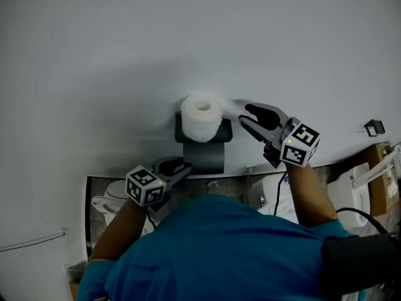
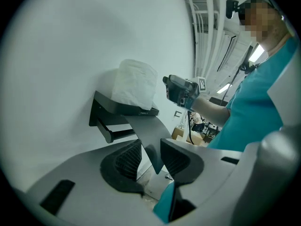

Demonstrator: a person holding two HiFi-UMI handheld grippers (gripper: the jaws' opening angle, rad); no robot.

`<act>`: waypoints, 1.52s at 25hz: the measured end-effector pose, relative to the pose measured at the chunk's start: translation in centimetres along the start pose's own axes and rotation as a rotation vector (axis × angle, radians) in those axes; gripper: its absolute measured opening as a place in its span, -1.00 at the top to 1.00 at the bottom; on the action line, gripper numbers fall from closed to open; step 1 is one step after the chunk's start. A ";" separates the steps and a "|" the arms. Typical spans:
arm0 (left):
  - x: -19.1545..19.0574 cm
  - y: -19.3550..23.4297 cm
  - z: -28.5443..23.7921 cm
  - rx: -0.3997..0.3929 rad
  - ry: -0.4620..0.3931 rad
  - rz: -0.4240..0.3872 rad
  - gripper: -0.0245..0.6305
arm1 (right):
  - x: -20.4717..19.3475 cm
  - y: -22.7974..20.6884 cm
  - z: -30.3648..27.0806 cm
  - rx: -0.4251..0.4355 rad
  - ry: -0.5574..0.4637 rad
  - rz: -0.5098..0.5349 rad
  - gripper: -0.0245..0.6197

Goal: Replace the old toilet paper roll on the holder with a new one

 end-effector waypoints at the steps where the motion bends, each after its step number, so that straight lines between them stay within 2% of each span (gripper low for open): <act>1: 0.0 0.0 0.0 0.003 0.002 0.000 0.53 | -0.4 -0.1 0.7 -0.013 -0.039 -0.025 0.59; 2: 0.0 0.0 0.0 0.007 0.004 0.000 0.53 | -1.0 -0.2 1.4 -0.026 -0.072 -0.046 0.81; 3: 0.0 0.0 0.0 0.013 0.005 -0.002 0.54 | -1.6 -0.3 2.0 -0.035 -0.098 -0.068 0.91; 5: 0.1 0.1 0.0 0.032 0.005 -0.009 0.58 | -3.1 -0.2 2.9 -0.039 -0.113 -0.111 0.91; 11: -0.4 0.7 -0.6 0.109 0.015 -0.074 0.69 | -8.1 0.1 4.2 -0.063 -0.041 -0.176 0.91; 20: -1.3 3.7 -3.1 0.276 0.079 -0.162 0.79 | -10.4 0.1 5.3 -0.085 -0.024 -0.219 0.91; 29: -0.9 4.9 -4.2 0.303 0.099 -0.233 0.78 | -11.4 0.1 5.8 -0.101 -0.008 -0.239 0.91; 38: -0.7 4.6 -3.9 0.344 0.063 -0.178 0.78 | -11.1 0.4 4.9 -0.081 -0.004 -0.223 0.91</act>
Point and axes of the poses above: the fingertips, and each gripper's own axes: z backward along the fingers, y to its left, x out of its top, the point moved 5 cm from there along z, backward along the fingers, and after that the axes turned 4 degrees about x, right-handed, at the moved point
